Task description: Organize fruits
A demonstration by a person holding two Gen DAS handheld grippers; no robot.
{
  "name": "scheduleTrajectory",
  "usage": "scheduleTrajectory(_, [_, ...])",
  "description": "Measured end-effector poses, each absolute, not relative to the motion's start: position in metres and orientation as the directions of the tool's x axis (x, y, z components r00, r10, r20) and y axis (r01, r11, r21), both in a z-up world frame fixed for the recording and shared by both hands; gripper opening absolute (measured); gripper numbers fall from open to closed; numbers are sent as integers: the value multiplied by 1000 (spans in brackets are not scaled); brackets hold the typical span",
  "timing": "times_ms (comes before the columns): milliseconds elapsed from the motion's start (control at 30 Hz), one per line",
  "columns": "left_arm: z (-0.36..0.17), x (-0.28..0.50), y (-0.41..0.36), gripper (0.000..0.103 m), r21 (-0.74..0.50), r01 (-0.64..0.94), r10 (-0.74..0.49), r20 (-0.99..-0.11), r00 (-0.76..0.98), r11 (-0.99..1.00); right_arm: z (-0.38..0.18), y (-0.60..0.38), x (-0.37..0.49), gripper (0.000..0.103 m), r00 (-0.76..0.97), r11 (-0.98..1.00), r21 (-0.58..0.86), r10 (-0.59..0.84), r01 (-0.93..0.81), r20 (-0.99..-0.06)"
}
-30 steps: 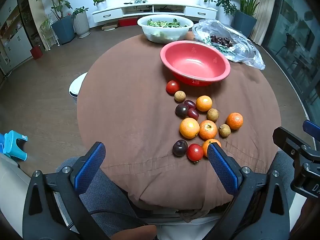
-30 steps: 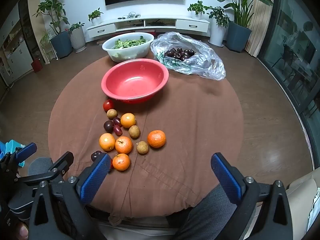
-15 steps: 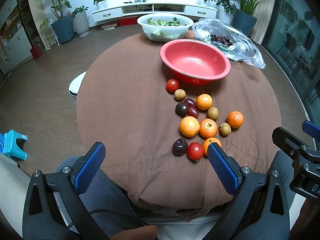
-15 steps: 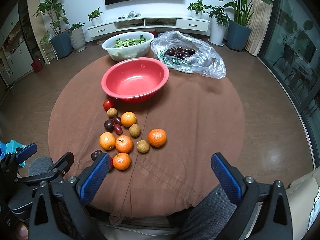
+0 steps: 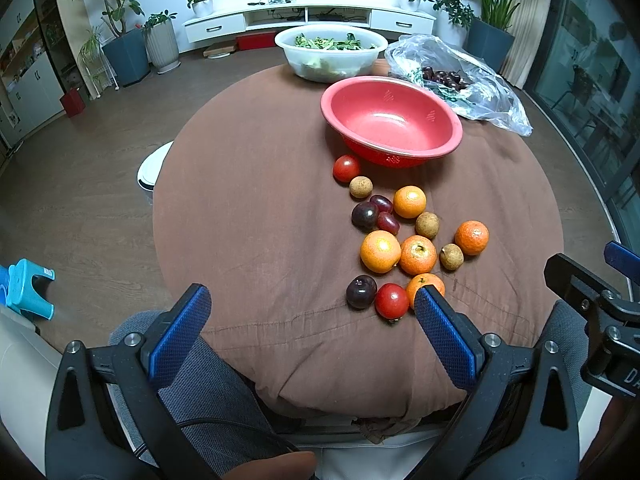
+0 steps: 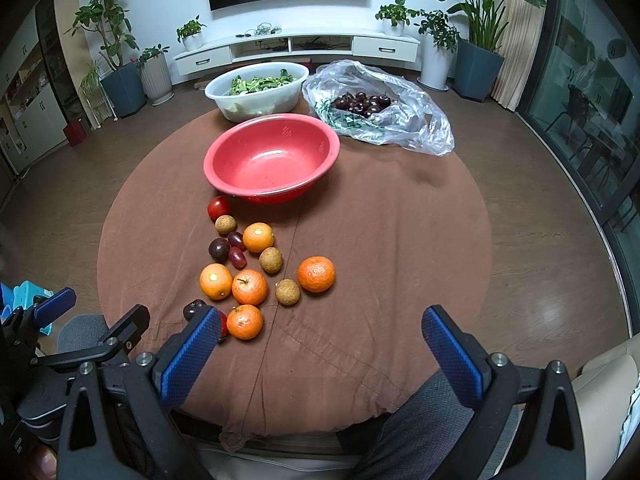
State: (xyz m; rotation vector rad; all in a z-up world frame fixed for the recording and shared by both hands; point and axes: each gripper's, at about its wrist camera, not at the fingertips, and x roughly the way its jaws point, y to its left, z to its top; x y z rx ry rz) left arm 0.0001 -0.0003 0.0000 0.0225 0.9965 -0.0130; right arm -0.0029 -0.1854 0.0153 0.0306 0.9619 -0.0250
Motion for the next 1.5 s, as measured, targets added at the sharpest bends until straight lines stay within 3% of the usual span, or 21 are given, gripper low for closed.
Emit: scheduleTrajectory(1500, [-13, -3, -5, 103, 13, 21, 0, -843, 538, 1000, 16, -188, -3, 103, 572, 999, 23, -1, 34, -820])
